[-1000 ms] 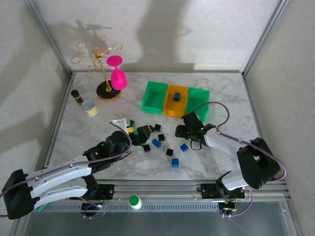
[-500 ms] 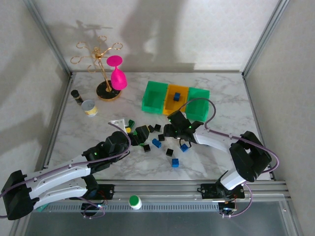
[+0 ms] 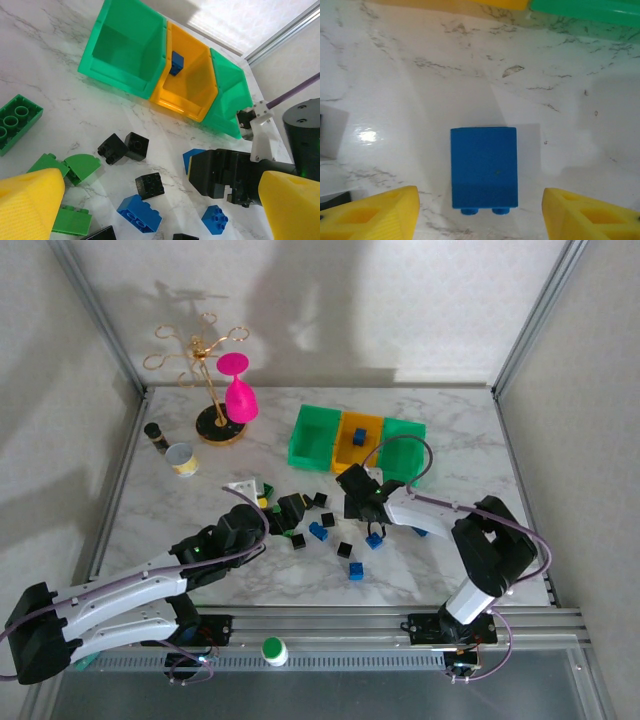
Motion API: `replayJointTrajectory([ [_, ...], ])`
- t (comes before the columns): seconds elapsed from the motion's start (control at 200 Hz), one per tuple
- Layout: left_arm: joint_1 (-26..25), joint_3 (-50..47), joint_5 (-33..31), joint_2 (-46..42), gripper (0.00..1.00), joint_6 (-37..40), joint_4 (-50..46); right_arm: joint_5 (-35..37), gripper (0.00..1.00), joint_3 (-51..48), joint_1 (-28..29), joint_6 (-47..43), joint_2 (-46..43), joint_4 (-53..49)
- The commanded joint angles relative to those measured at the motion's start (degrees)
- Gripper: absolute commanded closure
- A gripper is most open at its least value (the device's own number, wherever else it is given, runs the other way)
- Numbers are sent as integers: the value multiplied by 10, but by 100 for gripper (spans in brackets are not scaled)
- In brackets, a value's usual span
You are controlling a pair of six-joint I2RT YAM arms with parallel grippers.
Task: Sort the legos into containers by color
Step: Pick up the lego from the center of the table.
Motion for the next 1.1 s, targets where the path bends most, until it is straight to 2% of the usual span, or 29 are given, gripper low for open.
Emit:
replayJointTrajectory([
  [0.0,-5,12,-4,-3,0,-6,-13,17,35,15,-9,-12,14,6],
  [0.671,-5,25,-12,12,0,1,-13,6,58,34,-14,-35,41,18],
  [1.096,-5,29,-14,0,0,5,-19,16,63,37,-14,-43,9,11],
])
